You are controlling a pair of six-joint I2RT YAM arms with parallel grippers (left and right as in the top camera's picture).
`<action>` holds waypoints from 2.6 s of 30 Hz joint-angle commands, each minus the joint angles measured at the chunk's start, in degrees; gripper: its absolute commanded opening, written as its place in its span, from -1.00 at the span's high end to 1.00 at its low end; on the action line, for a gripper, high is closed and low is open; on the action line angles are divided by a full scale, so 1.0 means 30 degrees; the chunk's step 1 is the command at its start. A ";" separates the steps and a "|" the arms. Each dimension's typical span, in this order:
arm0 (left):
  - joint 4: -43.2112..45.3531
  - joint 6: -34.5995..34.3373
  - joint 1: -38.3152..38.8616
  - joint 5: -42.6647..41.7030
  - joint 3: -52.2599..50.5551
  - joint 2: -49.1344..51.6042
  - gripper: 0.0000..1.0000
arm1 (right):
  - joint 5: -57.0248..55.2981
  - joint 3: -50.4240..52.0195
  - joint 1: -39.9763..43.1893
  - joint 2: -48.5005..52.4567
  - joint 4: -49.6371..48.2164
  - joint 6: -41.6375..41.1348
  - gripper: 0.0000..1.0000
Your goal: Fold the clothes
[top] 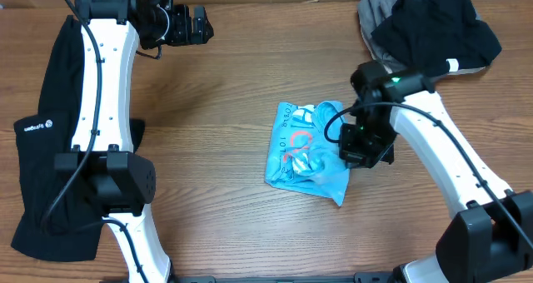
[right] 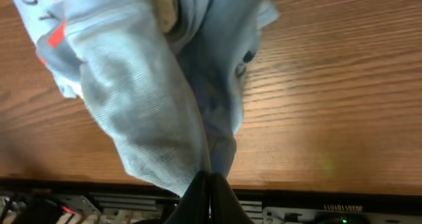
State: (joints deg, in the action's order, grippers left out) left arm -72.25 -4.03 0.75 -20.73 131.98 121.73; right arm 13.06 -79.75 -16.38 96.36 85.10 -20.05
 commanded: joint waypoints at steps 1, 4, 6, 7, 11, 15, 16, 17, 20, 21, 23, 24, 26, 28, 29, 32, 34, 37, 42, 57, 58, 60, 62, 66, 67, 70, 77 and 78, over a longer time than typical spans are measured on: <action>0.0015 0.0444 0.0000 0.0131 0.0291 -0.0364 -1.00 | 0.0109 0.1137 -0.0124 -0.0080 -0.0270 -0.0517 0.92; 0.0015 0.0510 0.0000 0.0131 0.0291 -0.0364 -1.00 | 0.0627 0.2550 -0.0146 -0.0080 -0.0634 -0.0991 0.92; 0.0022 0.0517 0.0000 0.0138 0.0291 -0.0364 -1.00 | 0.1027 0.3628 -0.0138 -0.0080 -0.0838 -0.1151 0.92; 0.0022 0.0605 0.0000 0.0131 0.0291 -0.0364 -0.99 | 0.1013 0.4481 -0.0138 -0.0080 -0.0911 -0.1668 0.92; 0.0015 0.0794 0.0000 0.0131 0.0291 -0.0364 -1.00 | 0.0947 0.5523 -0.0138 -0.0087 -0.1268 -0.2324 0.92; 0.0029 0.0794 0.0000 0.0138 0.0291 -0.0364 -1.00 | 0.0954 0.5566 -0.0138 -0.0270 -0.1246 -0.2681 0.92; 0.0029 0.0794 0.0000 0.0138 0.0291 -0.0364 -1.00 | 0.0954 0.5566 -0.0138 -0.0408 -0.1180 -0.2710 0.92; 0.0029 0.0801 0.0000 0.0138 0.0291 -0.0364 -1.00 | 0.0954 0.5566 -0.0138 -0.0554 -0.1071 -0.2710 0.92; 0.0044 0.0940 -0.0007 0.0219 0.0291 -0.0364 -1.00 | 0.1027 0.5566 -0.0146 -0.1158 -0.0306 -0.2878 0.92; 0.0058 0.0940 -0.0007 0.0291 0.0291 -0.0364 -1.00 | 0.1027 0.5566 -0.0146 -0.1362 -0.0015 -0.3016 0.92; 0.0095 0.0940 0.0000 0.0430 0.0291 -0.0364 -1.00 | 0.1027 0.5566 -0.0240 -0.1843 0.0627 -0.3337 0.92; 0.0109 0.0940 0.0000 0.0430 0.0291 -0.0364 -1.00 | 0.1020 0.5566 -0.0357 -0.2113 0.0852 -0.3439 0.92; 0.0102 0.0940 0.0000 0.0430 0.0291 -0.0364 -1.00 | 0.1020 0.5566 -0.0597 -0.2514 0.1107 -0.3781 0.92; 0.0102 0.0940 0.0000 0.0430 0.0291 -0.0364 -1.00 | 0.1027 0.5566 -0.0794 -0.2732 0.1246 -0.3920 0.92; 0.0102 0.0940 0.0000 0.0430 0.0291 -0.0364 -1.00 | 0.1027 0.5566 -0.0874 -0.2747 0.1260 -0.3927 0.92; 0.0102 0.0940 0.0000 0.0481 0.0291 -0.0364 -1.00 | 0.1042 0.5588 -0.1129 -0.2739 0.1239 -0.4328 0.12; 0.0095 0.1013 0.0000 0.0597 0.0291 -0.0364 -1.00 | 0.1056 0.5588 -0.1290 -0.2739 0.1239 -0.4342 0.03; 0.0080 0.1443 0.0000 0.0612 0.0291 -0.0364 -1.00 | 0.0204 0.5472 -0.1297 -0.2900 0.0372 -0.4976 0.33; 0.0240 0.1428 -0.0007 0.0619 0.0291 -0.0364 -1.00 | -0.2521 0.3585 -0.1807 -0.3606 -0.3905 -0.3417 0.29; 0.0685 0.1428 -0.0007 0.0627 0.0291 -0.0364 -1.00 | -0.4954 0.2798 -0.1887 0.0991 -1.5278 0.4393 0.00; 0.0765 0.1428 0.0000 0.0619 0.0291 -0.0364 -1.00 | -0.5071 0.2798 -0.1880 0.1559 -1.5737 0.4619 0.01; 0.0882 0.1406 0.0007 0.0612 0.0291 -0.0364 -1.00 | -0.5370 0.2798 -0.1872 0.2375 -1.6385 0.4801 0.00; 0.0940 0.1202 0.0007 0.0612 0.0291 -0.0364 -1.00 | -0.6368 0.2798 -0.1872 0.3308 -1.7223 0.4852 0.00; 0.0918 0.1209 0.0007 0.0612 0.0291 -0.0364 -1.00 | -0.7198 0.2798 -0.1770 0.4131 -1.8149 0.5078 0.00; 0.0896 0.1202 0.0007 0.0605 0.0291 -0.0364 -1.00 | -0.7198 0.2798 -0.1719 0.4328 -1.8272 0.5085 0.01; 0.0845 0.1209 0.0007 0.0612 0.0291 -0.0364 -1.00 | -0.7155 0.2798 -0.1588 0.4801 -1.8287 0.5078 0.01; 0.0794 0.1209 0.0007 0.0619 0.0291 -0.0364 -1.00 | -0.7220 0.2798 -0.1588 0.5122 -1.8302 0.5056 0.13; 0.0780 0.1209 0.0015 0.0612 0.0291 -0.0364 -1.00 | -0.7293 0.2798 -0.1515 0.5122 -1.8323 0.4969 0.23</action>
State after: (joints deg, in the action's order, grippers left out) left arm -69.69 -1.06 0.75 -19.22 131.98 121.73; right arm -7.77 -70.61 -21.41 111.61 30.63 -5.08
